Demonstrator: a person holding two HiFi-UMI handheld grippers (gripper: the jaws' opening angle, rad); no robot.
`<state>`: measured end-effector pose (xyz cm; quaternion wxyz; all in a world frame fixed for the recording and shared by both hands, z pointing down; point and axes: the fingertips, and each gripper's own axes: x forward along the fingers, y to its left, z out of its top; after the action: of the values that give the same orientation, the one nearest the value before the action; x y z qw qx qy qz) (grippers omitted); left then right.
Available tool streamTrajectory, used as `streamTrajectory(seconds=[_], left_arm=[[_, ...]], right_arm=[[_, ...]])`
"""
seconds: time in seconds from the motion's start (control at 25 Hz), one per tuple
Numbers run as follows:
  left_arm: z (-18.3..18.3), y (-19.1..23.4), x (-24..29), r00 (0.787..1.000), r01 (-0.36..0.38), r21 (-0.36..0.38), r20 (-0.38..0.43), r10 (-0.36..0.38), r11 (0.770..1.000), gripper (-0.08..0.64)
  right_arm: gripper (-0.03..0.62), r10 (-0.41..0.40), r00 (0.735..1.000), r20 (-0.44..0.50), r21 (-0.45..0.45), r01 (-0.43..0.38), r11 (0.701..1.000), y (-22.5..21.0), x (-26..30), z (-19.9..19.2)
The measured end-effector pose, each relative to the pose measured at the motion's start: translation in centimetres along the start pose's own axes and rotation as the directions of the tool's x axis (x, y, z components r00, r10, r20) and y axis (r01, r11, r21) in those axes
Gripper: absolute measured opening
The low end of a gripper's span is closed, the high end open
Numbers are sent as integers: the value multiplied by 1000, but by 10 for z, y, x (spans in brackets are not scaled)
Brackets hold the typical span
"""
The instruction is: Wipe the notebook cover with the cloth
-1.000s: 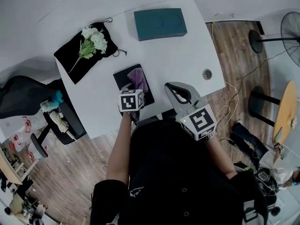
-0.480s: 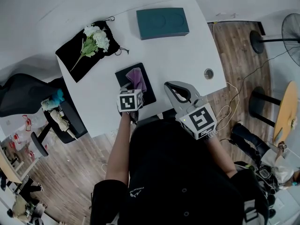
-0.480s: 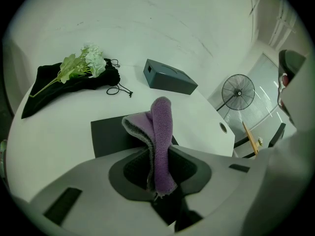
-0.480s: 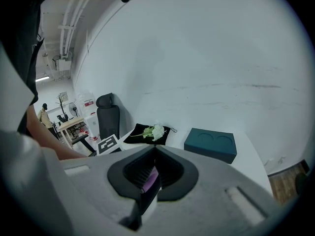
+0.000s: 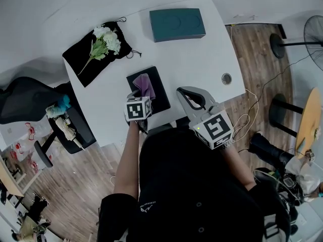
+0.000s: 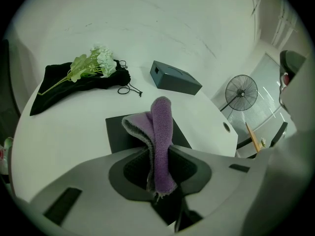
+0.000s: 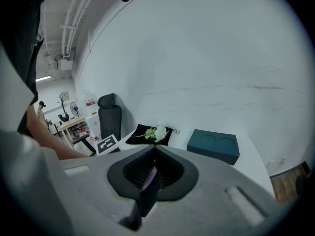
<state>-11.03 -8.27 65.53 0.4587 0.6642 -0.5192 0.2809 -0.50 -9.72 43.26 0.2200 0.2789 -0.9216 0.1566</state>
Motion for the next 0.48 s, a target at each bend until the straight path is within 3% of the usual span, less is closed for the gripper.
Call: streamTrajectory(seconds=[0.48], left_arm=[[-7, 23, -11, 999, -30, -21, 11, 30, 999, 88]], right_arm=[[5, -4, 1000, 3, -9, 4, 1000, 14, 2, -3]])
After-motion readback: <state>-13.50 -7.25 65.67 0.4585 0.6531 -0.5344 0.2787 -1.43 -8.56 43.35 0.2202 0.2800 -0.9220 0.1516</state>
